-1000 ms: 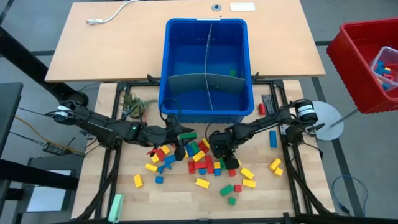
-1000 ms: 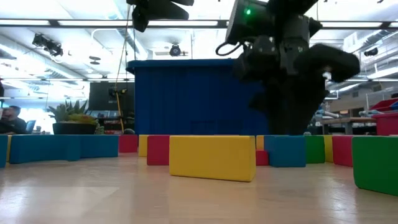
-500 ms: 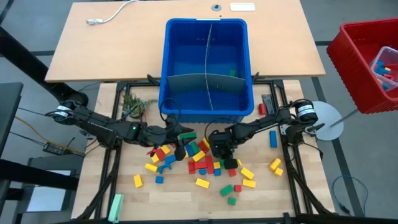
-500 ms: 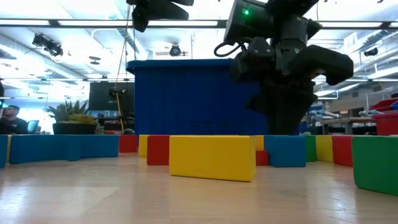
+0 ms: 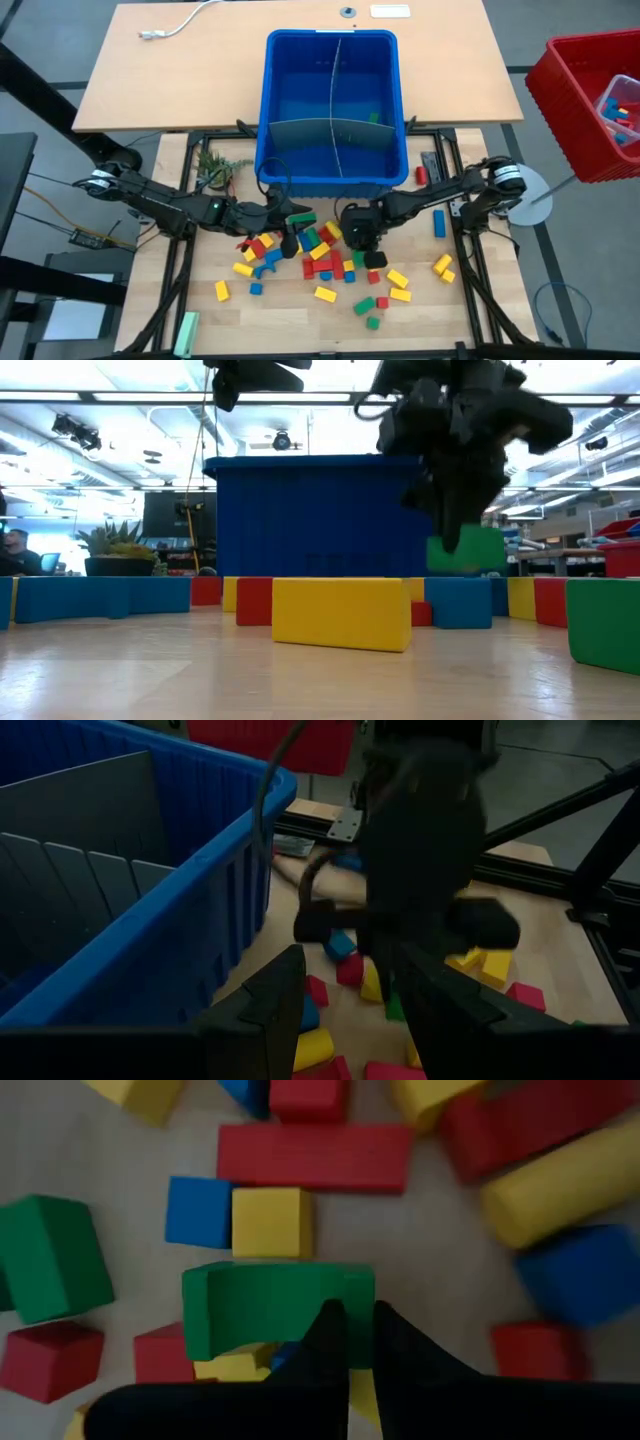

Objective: Sort blocks
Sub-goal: Put the green block with the other green blocks into the blue bin

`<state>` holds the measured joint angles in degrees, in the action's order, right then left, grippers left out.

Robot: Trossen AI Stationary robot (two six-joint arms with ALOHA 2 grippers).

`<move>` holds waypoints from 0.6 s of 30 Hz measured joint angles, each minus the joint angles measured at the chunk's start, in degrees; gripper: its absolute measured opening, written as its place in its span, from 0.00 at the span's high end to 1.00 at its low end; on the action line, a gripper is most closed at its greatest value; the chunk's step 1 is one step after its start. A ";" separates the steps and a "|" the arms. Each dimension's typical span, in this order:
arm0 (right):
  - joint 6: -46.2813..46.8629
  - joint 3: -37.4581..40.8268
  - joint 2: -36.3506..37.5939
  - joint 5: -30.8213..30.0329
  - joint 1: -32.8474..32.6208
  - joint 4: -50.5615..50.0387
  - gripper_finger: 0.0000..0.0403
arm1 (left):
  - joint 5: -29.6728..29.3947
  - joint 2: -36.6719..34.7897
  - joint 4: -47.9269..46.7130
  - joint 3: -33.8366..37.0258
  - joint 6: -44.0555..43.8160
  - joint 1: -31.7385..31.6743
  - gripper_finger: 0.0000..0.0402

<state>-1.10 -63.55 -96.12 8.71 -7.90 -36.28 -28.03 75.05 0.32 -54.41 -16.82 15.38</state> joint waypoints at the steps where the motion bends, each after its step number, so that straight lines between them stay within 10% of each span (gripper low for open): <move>1: -0.02 0.00 1.38 -0.37 0.17 -0.29 0.97 | 0.00 0.00 0.02 0.00 0.02 0.00 0.59; 18: -4.48 0.00 30.48 -19.59 14.84 13.40 0.96 | 0.00 0.00 0.26 0.00 0.02 0.00 0.59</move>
<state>-5.58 -63.55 -65.64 -10.87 6.94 -22.88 -28.03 75.05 0.58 -54.41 -16.80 15.38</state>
